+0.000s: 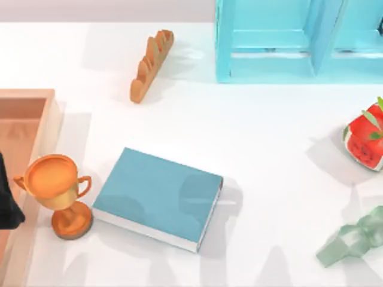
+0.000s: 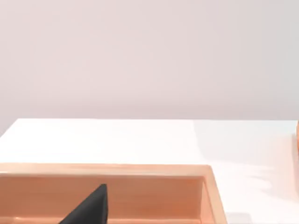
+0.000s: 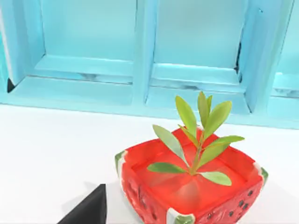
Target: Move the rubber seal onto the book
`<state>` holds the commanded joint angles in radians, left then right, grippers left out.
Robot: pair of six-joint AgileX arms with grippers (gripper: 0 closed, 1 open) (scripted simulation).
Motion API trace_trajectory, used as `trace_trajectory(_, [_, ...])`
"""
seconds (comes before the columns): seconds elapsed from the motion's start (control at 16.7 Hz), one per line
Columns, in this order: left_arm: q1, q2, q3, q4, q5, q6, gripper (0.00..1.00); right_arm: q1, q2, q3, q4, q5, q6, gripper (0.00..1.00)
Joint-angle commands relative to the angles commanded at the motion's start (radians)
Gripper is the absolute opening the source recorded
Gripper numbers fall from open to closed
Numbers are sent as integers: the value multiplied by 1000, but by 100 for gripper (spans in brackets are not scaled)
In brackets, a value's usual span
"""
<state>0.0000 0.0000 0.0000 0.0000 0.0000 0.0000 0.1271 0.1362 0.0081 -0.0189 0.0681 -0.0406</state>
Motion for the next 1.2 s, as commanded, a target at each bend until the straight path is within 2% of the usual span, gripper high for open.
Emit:
trace_trajectory(0.24, [0, 0, 0, 0, 0, 0, 100, -121, -130, -8, 18, -65, 39, 100])
trace_trajectory(0.72, [6, 31, 29, -28, 0, 6, 100, -127, -136, -8, 19, -68, 41, 100])
trace_trajectory(0.96, [36, 219, 209, -185, 0, 39, 100, -127, -136, -8, 19, -68, 41, 100])
trace_trajectory(1.2, [83, 552, 509, -429, 0, 91, 100, -127, -136, -8, 19, -68, 41, 100])
